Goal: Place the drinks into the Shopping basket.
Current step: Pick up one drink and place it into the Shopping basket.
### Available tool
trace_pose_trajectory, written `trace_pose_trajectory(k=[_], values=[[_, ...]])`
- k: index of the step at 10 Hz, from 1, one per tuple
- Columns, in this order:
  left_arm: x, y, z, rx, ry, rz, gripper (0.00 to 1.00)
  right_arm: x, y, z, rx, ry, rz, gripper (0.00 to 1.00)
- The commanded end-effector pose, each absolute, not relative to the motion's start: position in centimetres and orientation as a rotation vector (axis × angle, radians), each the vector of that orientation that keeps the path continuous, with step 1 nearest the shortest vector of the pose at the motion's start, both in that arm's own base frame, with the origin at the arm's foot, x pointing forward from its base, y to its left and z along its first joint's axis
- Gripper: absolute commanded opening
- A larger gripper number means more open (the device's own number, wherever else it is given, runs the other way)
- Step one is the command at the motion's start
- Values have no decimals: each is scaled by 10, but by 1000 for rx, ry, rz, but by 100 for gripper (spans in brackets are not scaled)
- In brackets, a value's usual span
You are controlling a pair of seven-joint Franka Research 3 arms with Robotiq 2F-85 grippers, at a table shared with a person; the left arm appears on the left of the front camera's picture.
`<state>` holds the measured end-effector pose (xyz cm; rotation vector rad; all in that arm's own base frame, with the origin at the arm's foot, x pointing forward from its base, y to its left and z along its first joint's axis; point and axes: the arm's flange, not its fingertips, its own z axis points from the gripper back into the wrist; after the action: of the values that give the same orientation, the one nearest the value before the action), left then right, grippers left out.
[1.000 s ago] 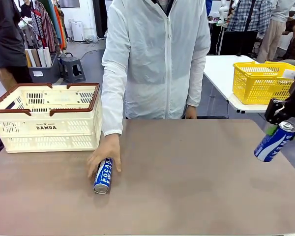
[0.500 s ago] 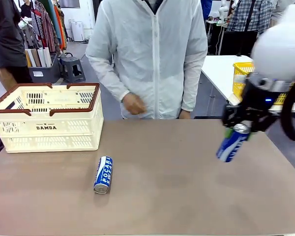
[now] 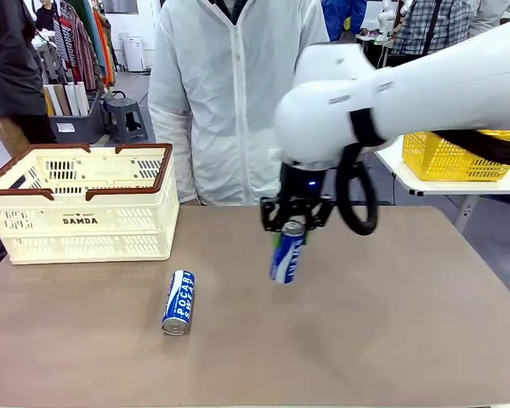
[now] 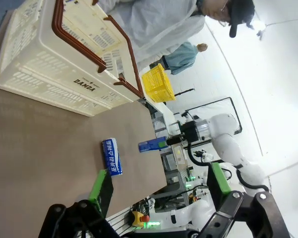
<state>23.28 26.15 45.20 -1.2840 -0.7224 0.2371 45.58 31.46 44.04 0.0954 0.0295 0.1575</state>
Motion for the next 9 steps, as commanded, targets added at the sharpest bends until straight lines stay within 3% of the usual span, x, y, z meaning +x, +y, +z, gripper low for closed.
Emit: trace_pose_trajectory(k=[1, 7, 8, 9], values=[[233, 262, 452, -1296, -749, 223, 100, 486, 361, 431, 78, 55, 94, 0], [233, 262, 452, -1296, -749, 223, 100, 494, 412, 387, 16, 90, 172, 0], [233, 262, 452, -1296, -749, 223, 100, 493, 412, 386, 28, 103, 185, 8], [233, 262, 452, -1296, -749, 223, 100, 490, 412, 386, 27, 102, 201, 63]])
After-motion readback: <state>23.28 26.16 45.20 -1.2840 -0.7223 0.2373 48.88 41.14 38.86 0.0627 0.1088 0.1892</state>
